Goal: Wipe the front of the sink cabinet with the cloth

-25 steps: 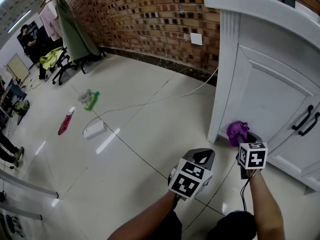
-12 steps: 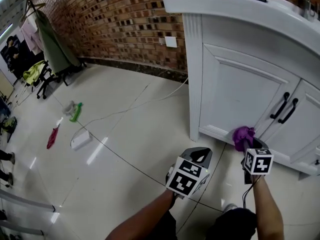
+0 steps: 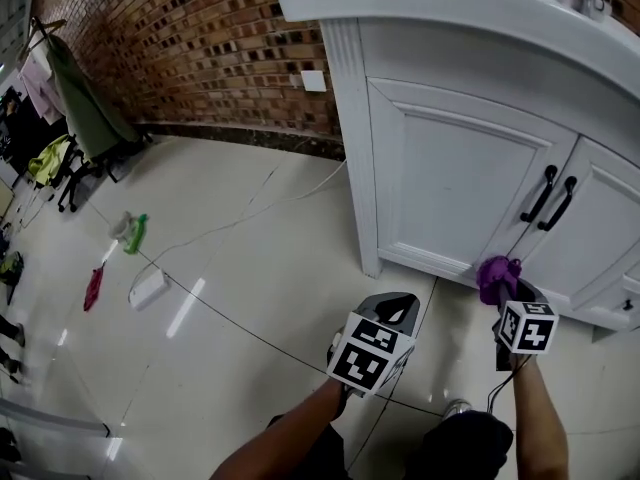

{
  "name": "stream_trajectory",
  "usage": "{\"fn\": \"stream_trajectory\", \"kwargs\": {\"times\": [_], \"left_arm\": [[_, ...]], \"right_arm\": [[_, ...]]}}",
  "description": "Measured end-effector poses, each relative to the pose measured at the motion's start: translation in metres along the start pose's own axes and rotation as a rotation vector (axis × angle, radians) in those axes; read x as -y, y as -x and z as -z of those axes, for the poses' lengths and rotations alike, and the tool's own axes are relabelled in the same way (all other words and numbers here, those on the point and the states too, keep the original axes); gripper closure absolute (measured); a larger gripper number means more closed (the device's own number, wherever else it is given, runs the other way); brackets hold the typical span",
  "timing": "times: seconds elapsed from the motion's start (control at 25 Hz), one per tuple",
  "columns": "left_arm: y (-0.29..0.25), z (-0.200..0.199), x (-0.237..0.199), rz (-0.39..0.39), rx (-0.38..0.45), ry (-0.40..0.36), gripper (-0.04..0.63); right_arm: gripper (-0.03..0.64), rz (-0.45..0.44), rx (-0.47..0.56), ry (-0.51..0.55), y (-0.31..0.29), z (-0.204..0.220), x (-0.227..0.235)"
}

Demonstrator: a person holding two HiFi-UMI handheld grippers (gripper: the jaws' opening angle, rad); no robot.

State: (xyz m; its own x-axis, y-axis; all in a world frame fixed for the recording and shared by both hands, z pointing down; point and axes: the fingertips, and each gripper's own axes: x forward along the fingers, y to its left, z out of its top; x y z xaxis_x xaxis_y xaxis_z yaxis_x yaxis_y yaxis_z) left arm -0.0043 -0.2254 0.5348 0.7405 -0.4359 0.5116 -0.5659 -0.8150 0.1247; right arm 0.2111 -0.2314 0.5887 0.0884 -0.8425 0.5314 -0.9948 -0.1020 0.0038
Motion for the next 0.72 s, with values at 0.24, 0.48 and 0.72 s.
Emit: {"fn": "stream_trajectory", "kwargs": {"times": [0.24, 0.48, 0.72], "left_arm": [[-0.001, 0.008, -0.005, -0.010, -0.010, 0.009, 0.591], [0.001, 0.017, -0.017, -0.037, -0.019, 0.028, 0.591], [0.007, 0.020, -0.023, -0.051, -0.020, 0.037, 0.591]], "right_arm": [[0.522, -0.007, -0.045, -0.001, -0.019, 0.019, -0.005], [0.522, -0.046, -0.061, -0.010, -0.034, 0.024, -0.021], [0.525, -0.096, -0.066, -0.004, -0.041, 0.020, -0.045]]}}
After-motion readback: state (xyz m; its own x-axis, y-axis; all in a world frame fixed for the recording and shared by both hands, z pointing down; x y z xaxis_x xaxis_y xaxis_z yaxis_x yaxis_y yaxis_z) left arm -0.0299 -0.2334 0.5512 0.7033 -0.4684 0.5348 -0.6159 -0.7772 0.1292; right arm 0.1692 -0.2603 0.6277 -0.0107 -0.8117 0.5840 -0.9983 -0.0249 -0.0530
